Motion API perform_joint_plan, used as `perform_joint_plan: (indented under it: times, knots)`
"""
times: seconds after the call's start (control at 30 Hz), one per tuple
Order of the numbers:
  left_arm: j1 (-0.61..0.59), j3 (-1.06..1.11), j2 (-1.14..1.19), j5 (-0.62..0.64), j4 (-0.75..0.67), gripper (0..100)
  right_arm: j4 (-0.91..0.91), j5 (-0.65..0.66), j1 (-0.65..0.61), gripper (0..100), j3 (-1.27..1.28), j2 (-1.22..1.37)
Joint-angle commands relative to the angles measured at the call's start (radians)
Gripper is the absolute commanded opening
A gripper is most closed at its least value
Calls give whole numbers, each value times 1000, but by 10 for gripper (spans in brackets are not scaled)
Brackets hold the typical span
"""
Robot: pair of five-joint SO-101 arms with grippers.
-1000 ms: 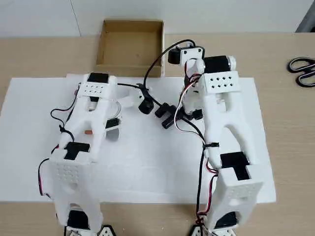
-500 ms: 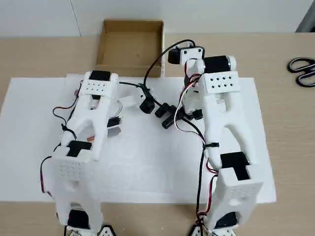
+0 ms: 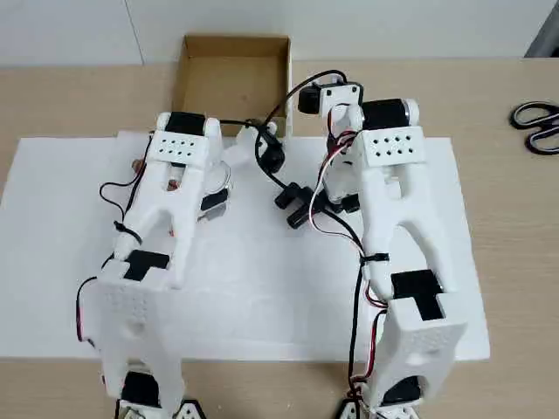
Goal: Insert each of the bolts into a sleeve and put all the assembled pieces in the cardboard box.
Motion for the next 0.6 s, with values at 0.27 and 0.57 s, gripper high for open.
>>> perform_joint_plan:
  times: [0.27,0.57]
  knots:
    - [0,-50,-384,245,15,5,15,8,5,25,-41,-193]
    - [-2,-47,-690,549,15,6,15,9,-1,24,-37,-591]
